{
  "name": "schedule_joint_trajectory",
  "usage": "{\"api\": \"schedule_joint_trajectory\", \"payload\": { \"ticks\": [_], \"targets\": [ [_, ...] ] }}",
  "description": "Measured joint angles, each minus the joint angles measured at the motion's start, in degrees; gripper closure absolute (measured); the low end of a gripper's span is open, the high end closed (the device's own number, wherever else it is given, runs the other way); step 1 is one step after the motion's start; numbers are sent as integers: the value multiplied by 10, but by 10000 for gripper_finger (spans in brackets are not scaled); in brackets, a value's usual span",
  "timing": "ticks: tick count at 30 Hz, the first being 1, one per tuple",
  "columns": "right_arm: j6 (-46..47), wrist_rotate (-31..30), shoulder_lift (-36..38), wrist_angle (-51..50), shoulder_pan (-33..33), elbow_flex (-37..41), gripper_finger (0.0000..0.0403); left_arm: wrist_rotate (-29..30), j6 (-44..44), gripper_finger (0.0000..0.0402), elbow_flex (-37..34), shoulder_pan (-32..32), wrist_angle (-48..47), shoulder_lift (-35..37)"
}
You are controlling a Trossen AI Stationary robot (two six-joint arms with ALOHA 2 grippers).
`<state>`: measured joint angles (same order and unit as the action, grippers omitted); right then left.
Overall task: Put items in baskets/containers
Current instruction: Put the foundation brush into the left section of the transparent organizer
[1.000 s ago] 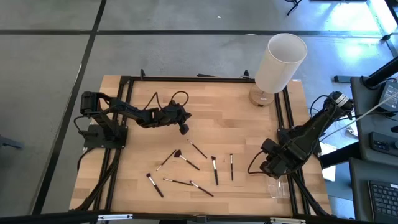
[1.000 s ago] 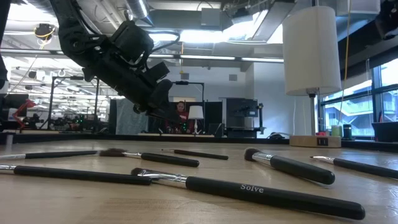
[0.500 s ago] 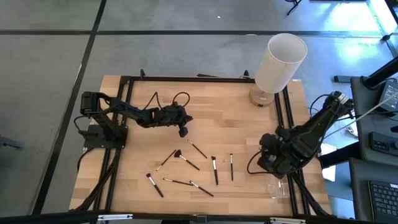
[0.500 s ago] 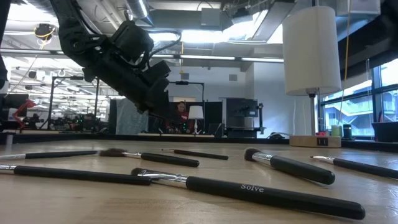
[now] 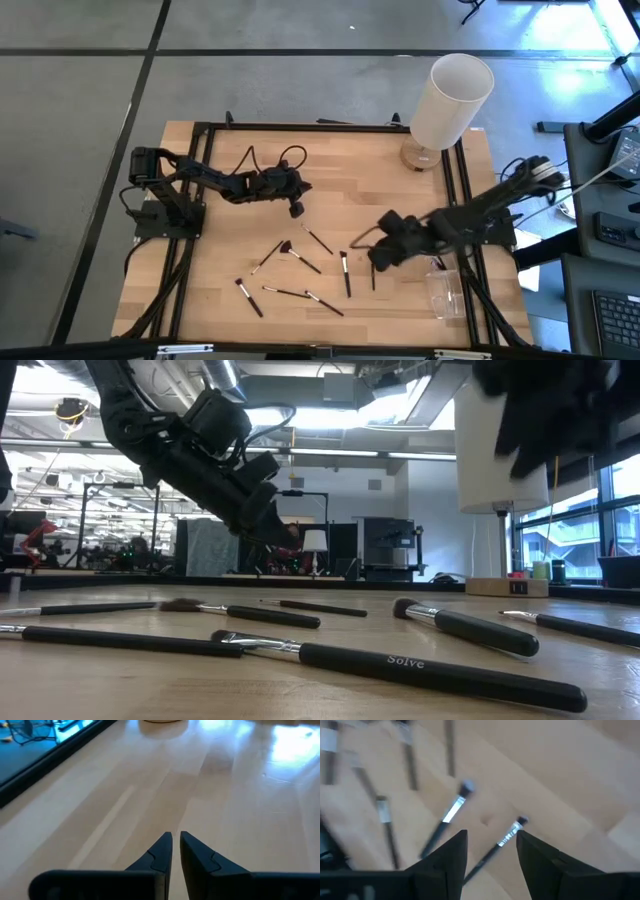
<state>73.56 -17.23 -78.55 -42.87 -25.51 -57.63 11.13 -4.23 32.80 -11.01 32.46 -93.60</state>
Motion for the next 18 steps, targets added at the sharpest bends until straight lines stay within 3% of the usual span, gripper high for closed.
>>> {"api": "schedule_joint_trajectory", "payload": {
  "ticks": [8,18],
  "targets": [
    [29,173,-132,4,59,-18,256,20,60,370,0,-5,-17,0],
    [103,178,-217,28,59,-44,281,28,71,370,0,-5,-25,0]
  ]
}}
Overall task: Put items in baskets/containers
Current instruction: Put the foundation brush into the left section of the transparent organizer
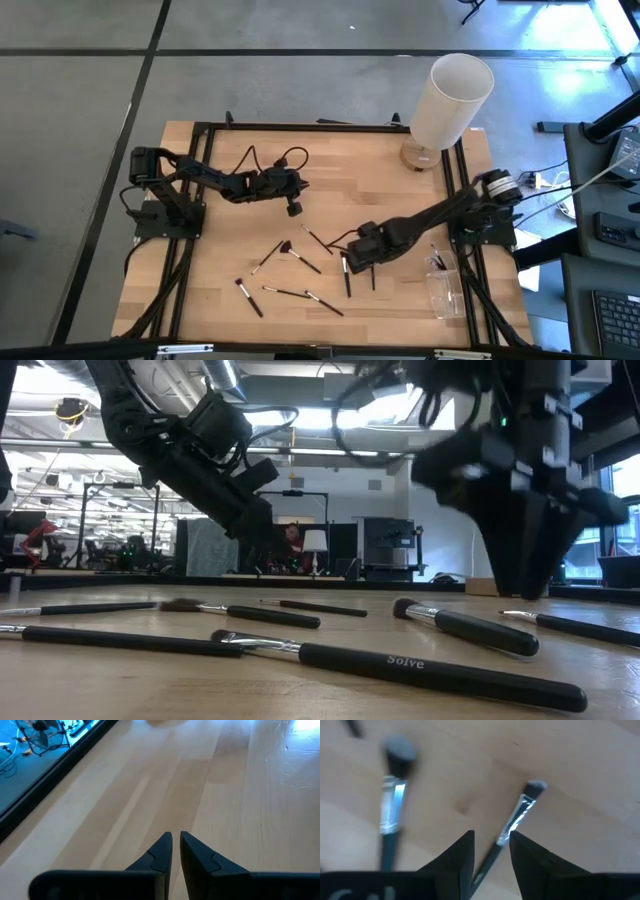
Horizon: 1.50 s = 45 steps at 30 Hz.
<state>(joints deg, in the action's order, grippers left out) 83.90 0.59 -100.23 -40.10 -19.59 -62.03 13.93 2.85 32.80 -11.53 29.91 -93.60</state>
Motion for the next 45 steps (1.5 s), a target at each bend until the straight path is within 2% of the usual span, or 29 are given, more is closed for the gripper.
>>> {"api": "schedule_joint_trajectory", "payload": {
  "ticks": [11,19,22,27,31,39,45],
  "targets": [
    [4,8,-23,1,0,10,287,0,40,370,0,0,53,0],
    [0,16,-21,6,0,31,371,0,64,370,0,0,64,0],
    [-4,11,-21,6,0,31,391,0,65,370,0,0,64,0],
    [-31,0,-19,2,0,23,372,0,74,370,0,0,64,0],
    [-67,-49,1,-18,1,6,367,0,74,370,0,-4,68,0],
    [-92,-156,122,-37,-9,-7,387,-1,69,370,0,-6,67,0],
    [-98,-210,216,-143,-66,-8,386,-1,69,370,0,-6,63,0]
  ]
}}
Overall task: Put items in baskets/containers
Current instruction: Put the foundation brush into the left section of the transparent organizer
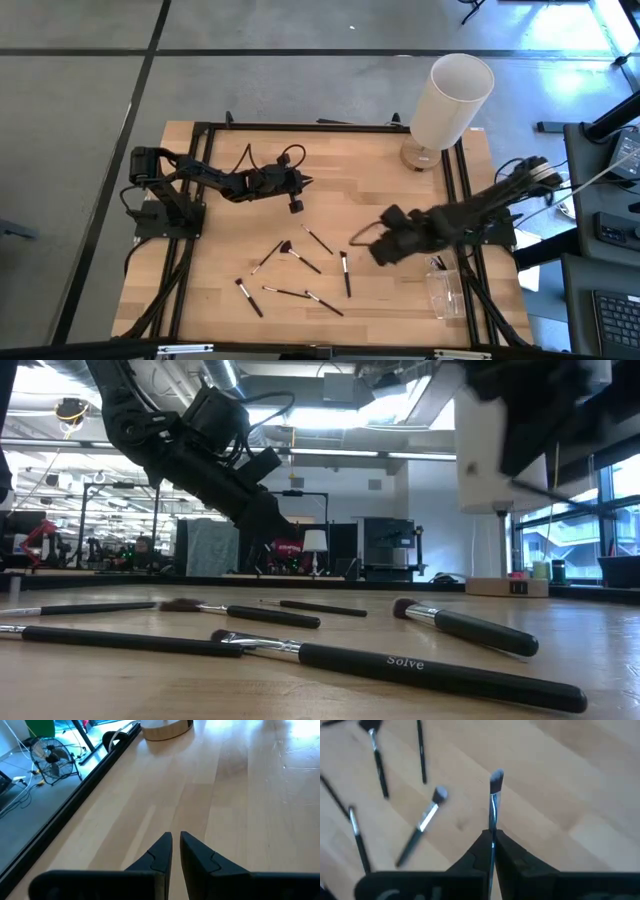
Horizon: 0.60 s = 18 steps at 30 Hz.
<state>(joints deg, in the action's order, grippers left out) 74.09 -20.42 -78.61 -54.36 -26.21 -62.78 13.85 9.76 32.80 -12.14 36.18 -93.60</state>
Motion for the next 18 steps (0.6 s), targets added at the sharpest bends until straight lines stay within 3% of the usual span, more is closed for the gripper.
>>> {"api": "schedule_joint_trajectory", "payload": {
  "ticks": [5,11,14,18],
  "targets": [
    [-15,-44,63,-59,-100,0,399,0,-2,370,0,0,-1,0],
    [17,-138,124,-98,-202,0,393,2,-7,370,0,0,0,0],
    [48,-192,136,-115,-229,4,394,2,-16,370,0,0,1,0],
    [84,-188,126,-79,-215,30,397,2,-20,370,0,0,4,0]
  ]
}}
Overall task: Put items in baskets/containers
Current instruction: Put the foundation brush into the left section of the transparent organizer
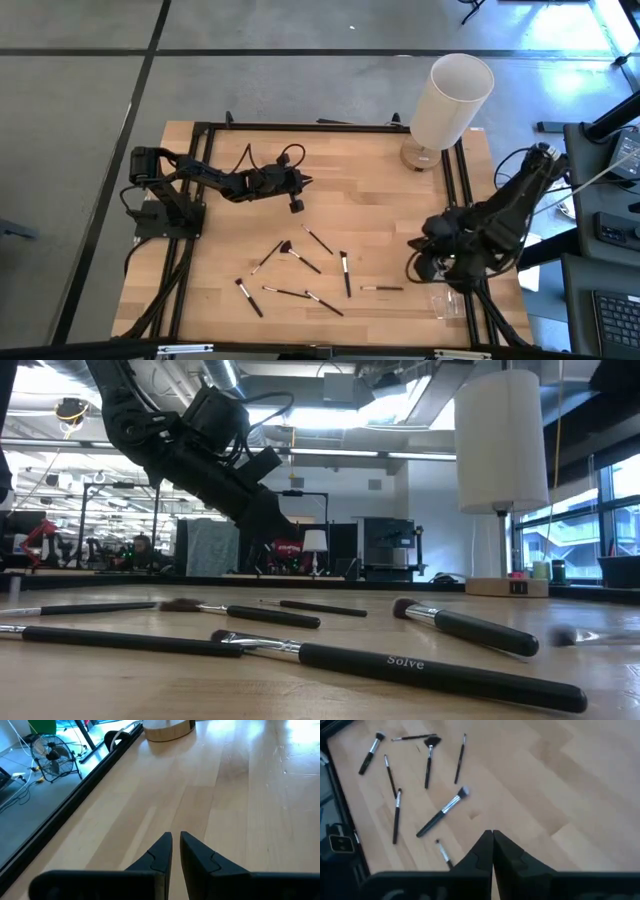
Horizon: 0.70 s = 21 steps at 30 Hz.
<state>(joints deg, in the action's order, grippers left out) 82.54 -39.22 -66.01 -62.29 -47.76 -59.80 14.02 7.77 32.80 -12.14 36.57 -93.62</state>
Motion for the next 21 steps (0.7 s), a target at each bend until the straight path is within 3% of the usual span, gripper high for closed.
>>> {"api": "schedule_joint_trajectory", "payload": {
  "ticks": [6,14,17,21],
  "targets": [
    [-77,121,-76,134,62,22,381,0,-7,370,0,0,1,0],
    [-270,337,-235,436,92,21,356,0,-6,370,0,0,1,0],
    [-286,411,-293,480,85,19,345,0,-6,370,0,0,0,0],
    [-260,491,-358,464,61,-12,331,-1,-22,370,0,0,-16,0]
  ]
}}
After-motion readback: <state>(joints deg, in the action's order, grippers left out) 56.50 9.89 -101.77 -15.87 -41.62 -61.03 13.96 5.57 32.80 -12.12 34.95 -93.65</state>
